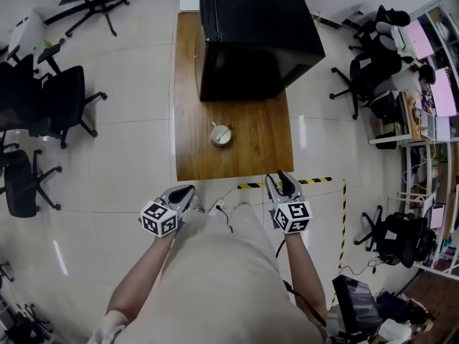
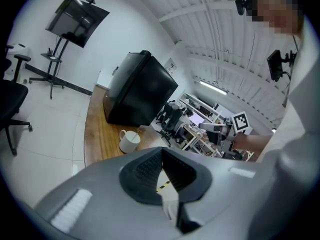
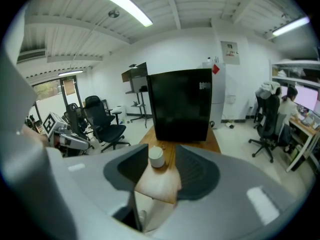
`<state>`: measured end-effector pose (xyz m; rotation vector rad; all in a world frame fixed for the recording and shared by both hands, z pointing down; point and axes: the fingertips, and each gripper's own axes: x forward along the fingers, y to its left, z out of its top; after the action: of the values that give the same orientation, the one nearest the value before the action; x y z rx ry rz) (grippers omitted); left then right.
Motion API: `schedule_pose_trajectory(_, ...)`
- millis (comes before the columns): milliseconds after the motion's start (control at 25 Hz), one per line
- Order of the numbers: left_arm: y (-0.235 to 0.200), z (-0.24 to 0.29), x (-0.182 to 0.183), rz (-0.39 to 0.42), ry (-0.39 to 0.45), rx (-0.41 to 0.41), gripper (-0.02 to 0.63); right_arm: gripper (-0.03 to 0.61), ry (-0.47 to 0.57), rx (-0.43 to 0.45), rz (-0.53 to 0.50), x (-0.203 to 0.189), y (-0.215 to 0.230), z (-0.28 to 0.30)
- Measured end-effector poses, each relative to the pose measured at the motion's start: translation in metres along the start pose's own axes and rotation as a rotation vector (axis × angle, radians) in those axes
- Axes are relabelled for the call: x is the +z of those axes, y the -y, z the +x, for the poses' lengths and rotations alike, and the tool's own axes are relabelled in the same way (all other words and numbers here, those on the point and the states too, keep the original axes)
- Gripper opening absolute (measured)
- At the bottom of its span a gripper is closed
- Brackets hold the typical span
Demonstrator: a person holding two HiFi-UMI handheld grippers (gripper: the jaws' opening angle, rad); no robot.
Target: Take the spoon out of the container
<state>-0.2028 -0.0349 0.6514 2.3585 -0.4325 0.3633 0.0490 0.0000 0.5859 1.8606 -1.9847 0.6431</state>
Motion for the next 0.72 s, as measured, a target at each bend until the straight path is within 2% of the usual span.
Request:
schedule_pose_trajectory(240, -0.021, 0.008, 0.017, -0.024, 0.031, 0.054, -0.017, 0.167, 0.002, 0.033, -0.030, 0.013, 0.013, 0.032)
schedule_pose_trajectory(560, -0.029, 0.039, 0.039, -0.026, 0.018, 0.149, -0.017, 0.167, -0.003, 0.162, -0.058, 0.030, 0.028, 0.093)
schedule_pose_trajectory(720, -0.030, 0.057, 0.060, -0.030, 0.032, 0.191, -0.017, 0.146, -0.039, 0.248, -0.112, 0.033, 0.032, 0.128)
